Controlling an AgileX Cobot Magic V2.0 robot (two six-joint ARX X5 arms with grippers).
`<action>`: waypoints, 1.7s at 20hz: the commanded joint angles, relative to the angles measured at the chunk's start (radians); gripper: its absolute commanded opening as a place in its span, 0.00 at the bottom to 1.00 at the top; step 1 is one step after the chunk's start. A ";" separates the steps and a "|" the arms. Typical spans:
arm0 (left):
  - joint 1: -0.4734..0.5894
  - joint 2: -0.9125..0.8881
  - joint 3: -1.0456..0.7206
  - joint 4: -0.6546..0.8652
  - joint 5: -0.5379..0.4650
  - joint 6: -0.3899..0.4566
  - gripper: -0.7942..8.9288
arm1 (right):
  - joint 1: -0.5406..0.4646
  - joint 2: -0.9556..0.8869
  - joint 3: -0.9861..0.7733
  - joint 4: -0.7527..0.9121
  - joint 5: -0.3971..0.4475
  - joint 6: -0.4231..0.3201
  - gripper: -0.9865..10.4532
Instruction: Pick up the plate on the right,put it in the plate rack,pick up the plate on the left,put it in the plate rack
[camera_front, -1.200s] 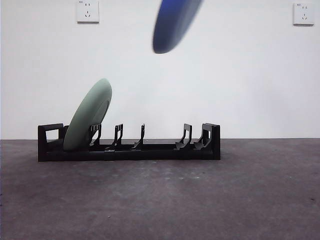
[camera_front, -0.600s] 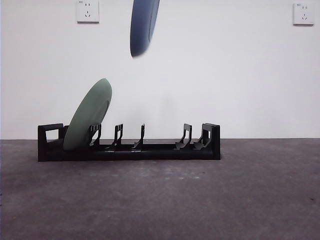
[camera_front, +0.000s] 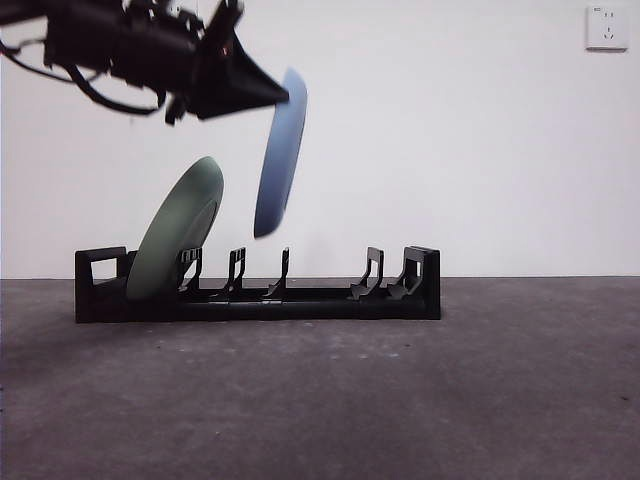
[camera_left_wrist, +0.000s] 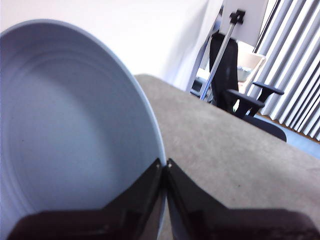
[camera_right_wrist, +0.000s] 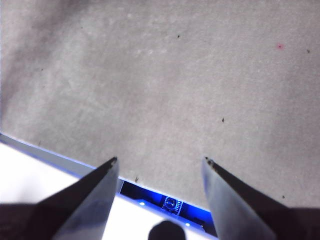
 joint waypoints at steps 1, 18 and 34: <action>0.003 0.044 0.002 0.043 -0.011 0.003 0.07 | 0.000 -0.001 -0.016 0.015 -0.003 0.014 0.33; 0.000 0.149 0.002 -0.072 -0.166 0.140 0.08 | 0.000 -0.001 -0.019 0.039 0.001 0.006 0.33; -0.039 0.006 0.002 -0.156 -0.106 0.083 0.25 | 0.000 -0.001 -0.019 0.051 0.000 -0.023 0.33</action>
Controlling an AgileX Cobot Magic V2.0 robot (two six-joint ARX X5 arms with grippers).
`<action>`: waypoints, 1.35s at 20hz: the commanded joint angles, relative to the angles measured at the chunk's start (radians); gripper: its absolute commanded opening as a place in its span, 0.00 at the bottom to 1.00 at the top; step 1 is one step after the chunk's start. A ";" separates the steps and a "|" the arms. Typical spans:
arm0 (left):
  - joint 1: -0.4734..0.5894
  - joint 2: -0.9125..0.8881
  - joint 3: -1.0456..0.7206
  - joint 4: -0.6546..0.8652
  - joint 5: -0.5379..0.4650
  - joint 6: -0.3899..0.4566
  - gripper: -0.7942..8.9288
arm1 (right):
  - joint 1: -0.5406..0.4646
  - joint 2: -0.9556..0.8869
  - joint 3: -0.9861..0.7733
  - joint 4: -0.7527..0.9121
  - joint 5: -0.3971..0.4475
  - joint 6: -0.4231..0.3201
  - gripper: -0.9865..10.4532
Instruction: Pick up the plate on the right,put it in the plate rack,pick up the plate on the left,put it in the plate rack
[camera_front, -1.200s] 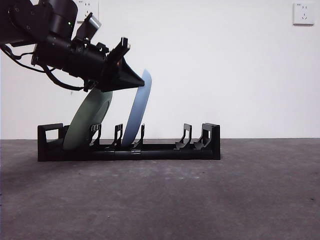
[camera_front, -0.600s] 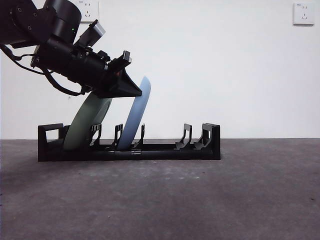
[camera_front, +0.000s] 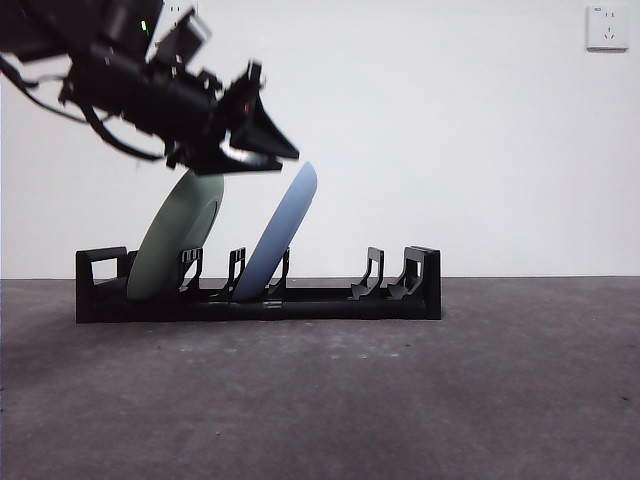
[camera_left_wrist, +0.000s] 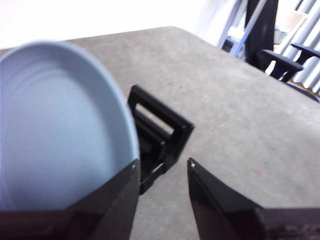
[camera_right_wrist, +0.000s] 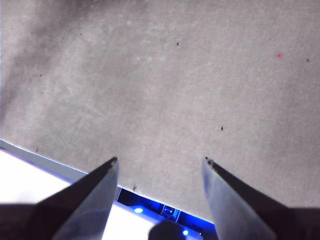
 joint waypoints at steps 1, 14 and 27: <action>-0.004 -0.072 -0.004 -0.058 0.006 -0.008 0.25 | 0.000 -0.002 -0.010 0.027 -0.001 -0.015 0.33; -0.005 -0.673 -0.004 -0.864 0.031 0.016 0.24 | 0.000 -0.001 -0.010 0.113 -0.161 -0.119 0.33; -0.005 -0.937 -0.004 -1.188 0.027 0.019 0.24 | 0.000 -0.001 -0.010 0.111 -0.273 -0.169 0.33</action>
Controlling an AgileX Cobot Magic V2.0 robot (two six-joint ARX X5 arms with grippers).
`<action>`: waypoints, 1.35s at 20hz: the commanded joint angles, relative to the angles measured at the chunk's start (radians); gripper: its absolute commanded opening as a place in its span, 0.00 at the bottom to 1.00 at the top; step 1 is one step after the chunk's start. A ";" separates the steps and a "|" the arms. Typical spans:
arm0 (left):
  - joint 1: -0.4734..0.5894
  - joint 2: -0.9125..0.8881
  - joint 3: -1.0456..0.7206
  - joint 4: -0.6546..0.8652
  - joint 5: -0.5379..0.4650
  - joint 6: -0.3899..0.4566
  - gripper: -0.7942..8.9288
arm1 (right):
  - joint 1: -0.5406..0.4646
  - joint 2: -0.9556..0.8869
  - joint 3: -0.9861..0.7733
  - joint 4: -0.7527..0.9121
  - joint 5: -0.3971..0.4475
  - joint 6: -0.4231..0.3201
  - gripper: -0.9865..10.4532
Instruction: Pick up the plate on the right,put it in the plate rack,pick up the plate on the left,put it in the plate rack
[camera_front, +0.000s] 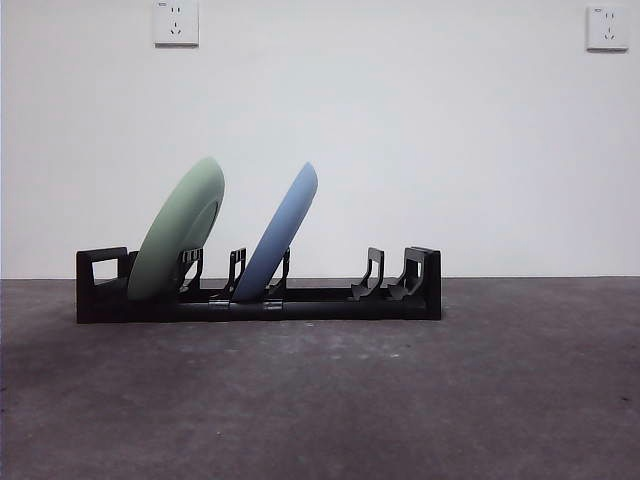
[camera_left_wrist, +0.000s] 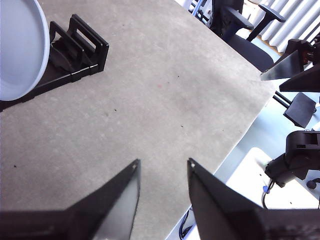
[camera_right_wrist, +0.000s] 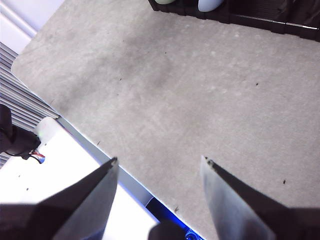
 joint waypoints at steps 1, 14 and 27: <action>-0.002 0.002 -0.004 0.000 0.000 0.014 0.24 | 0.000 -0.001 -0.010 0.005 -0.004 -0.011 0.33; -0.001 0.018 -0.004 0.001 -0.006 0.046 0.08 | 0.000 0.000 -0.010 0.005 0.059 0.015 0.09; 0.002 0.132 -0.004 0.047 -0.025 0.078 0.08 | 0.000 0.000 -0.010 0.005 0.488 0.015 0.09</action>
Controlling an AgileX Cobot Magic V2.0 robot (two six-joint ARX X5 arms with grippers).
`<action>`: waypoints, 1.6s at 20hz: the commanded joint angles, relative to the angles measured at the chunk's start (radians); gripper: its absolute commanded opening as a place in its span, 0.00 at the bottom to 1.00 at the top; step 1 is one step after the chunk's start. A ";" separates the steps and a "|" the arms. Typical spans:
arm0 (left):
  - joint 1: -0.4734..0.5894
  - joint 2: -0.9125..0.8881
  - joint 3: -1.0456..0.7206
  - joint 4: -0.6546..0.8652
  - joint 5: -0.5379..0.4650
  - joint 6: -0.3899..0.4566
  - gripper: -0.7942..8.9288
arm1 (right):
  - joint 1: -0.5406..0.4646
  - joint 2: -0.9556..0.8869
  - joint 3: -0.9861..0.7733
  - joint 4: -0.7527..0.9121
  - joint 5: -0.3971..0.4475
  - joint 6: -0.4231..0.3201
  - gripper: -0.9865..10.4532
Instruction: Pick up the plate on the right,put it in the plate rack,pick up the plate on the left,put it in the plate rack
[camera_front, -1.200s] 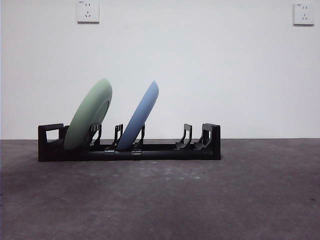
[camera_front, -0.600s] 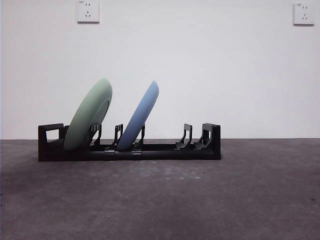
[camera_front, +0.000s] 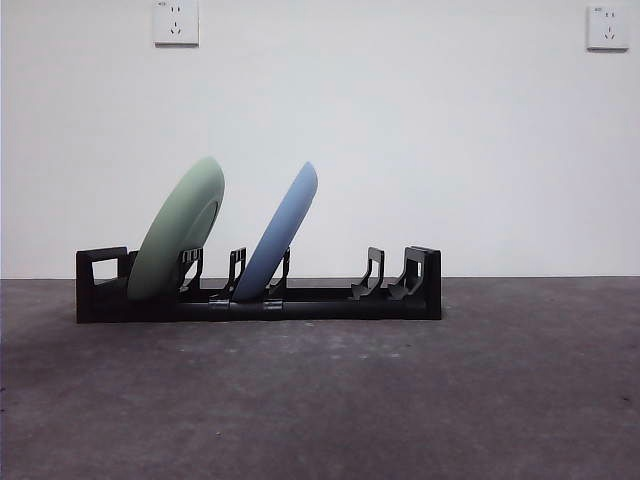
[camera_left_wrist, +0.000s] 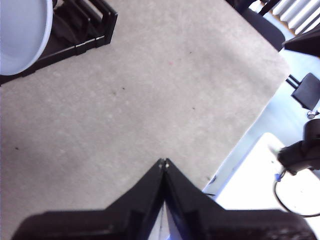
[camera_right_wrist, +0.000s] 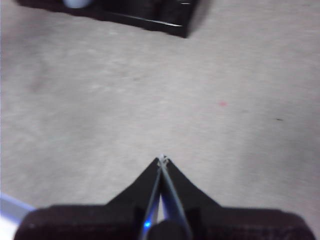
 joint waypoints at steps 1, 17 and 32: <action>0.003 0.001 -0.004 0.110 -0.040 0.071 0.08 | 0.000 0.000 -0.010 0.007 0.049 0.006 0.09; 0.431 -0.529 -0.505 0.659 -0.288 0.486 0.08 | 0.000 0.000 -0.010 0.007 0.081 0.006 0.09; 0.439 -0.857 -1.047 0.743 -0.414 0.179 0.08 | 0.000 0.032 -0.009 0.007 0.082 0.006 0.09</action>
